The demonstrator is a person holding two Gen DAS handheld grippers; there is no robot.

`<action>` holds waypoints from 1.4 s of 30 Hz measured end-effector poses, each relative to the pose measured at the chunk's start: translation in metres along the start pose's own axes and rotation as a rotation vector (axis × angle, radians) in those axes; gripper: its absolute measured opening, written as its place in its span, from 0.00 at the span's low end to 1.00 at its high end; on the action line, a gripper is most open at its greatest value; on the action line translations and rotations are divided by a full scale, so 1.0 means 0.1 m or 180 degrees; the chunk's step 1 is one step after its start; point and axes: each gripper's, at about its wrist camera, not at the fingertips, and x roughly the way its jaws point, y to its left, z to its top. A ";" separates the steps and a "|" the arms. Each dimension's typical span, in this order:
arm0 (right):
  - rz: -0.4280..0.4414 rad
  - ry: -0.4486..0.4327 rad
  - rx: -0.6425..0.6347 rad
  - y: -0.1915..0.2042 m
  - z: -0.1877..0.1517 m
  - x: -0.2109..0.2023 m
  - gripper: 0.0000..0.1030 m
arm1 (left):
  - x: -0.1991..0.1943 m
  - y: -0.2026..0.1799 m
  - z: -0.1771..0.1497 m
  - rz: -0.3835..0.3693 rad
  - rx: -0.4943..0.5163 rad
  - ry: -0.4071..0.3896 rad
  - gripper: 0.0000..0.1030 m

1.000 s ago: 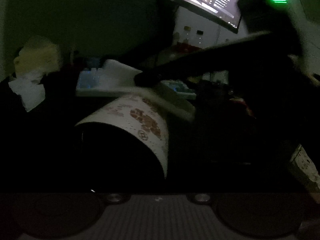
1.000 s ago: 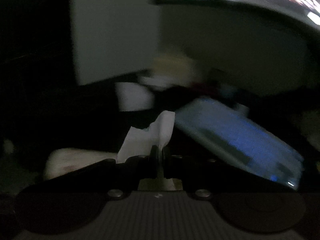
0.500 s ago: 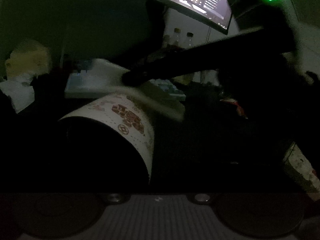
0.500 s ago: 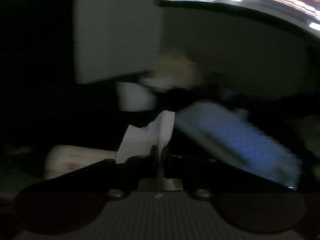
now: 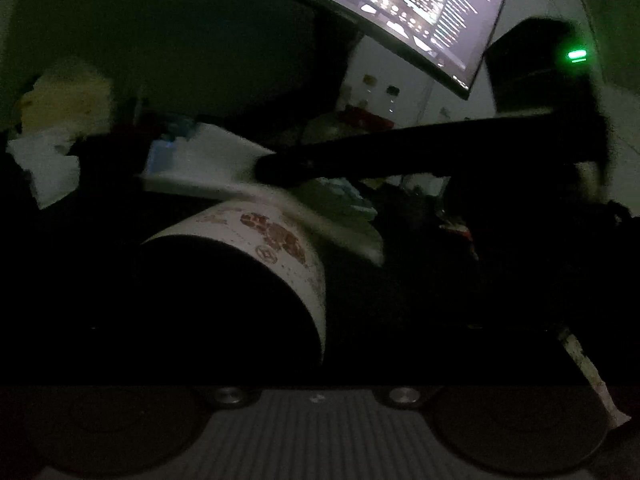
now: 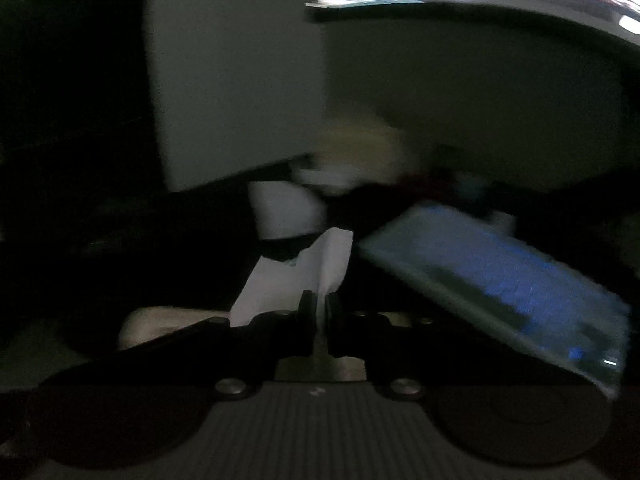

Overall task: Clean container
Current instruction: 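Wipe the towel back and forth across the thermos with the right gripper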

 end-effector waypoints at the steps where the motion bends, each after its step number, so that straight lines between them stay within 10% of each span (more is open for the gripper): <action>1: -0.0100 0.0002 0.0016 -0.02 0.01 0.03 0.08 | 0.05 0.03 0.03 0.0008 0.0001 -0.0001 1.00; 8: 0.0450 -0.0186 -0.0324 0.40 -0.08 -0.13 0.08 | 0.18 0.01 0.12 0.0062 0.0060 -0.0011 1.00; 16: -0.0235 -0.0046 0.0084 -0.05 -0.01 0.11 0.08 | 0.16 0.00 0.10 0.0084 0.0054 -0.0052 1.00; 22: 0.0582 -0.0219 -0.0235 0.38 -0.14 -0.12 0.08 | 0.15 0.03 0.10 0.0063 0.0006 -0.0064 1.00; 31: -0.0083 -0.0026 0.0246 -0.12 0.01 0.17 0.09 | 0.15 0.00 0.12 0.0171 0.0011 -0.0049 1.00; 37: 0.0770 -0.0167 -0.0152 0.27 -0.07 -0.08 0.09 | 0.16 0.01 0.14 0.0215 -0.0009 -0.0046 1.00; 42: 0.0552 -0.0171 0.0148 0.01 -0.01 0.04 0.12 | 0.15 0.00 0.13 0.0255 -0.0008 -0.0046 1.00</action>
